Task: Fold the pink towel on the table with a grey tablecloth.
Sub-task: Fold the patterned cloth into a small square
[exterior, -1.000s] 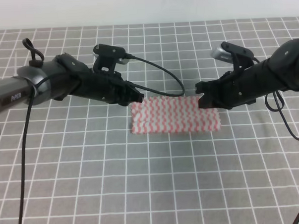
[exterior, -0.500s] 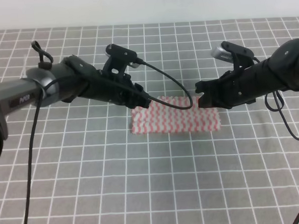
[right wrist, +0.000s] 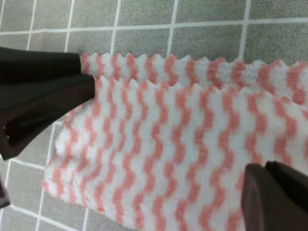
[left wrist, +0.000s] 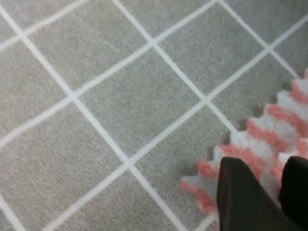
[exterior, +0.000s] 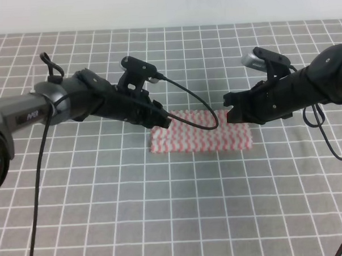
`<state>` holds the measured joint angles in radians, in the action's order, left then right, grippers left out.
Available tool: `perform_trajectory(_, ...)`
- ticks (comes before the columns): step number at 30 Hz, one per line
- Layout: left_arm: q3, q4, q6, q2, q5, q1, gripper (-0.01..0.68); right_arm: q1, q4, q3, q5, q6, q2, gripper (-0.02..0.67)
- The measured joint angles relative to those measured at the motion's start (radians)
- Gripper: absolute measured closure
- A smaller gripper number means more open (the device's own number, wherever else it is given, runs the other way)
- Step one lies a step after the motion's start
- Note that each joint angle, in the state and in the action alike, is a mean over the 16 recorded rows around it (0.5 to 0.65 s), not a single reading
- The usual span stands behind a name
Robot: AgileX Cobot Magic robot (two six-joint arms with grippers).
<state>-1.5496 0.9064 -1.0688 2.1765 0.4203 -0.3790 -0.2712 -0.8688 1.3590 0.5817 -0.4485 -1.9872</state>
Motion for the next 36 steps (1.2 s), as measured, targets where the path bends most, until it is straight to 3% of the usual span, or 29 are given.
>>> perform_trajectory(9,-0.001,-0.007,-0.020,0.011,-0.008,0.000,0.521,0.000,0.000,0.000,0.000,0.000,0.000,0.664)
perform_trajectory(22,-0.001,-0.006,-0.065,-0.004,-0.009,0.000,0.652,0.000,0.001,0.000,-0.002,0.000,-0.001,0.664)
perform_trajectory(36,-0.001,-0.001,-0.075,-0.030,-0.015,0.000,0.674,0.000,0.000,0.000,-0.005,-0.001,0.000,0.664)
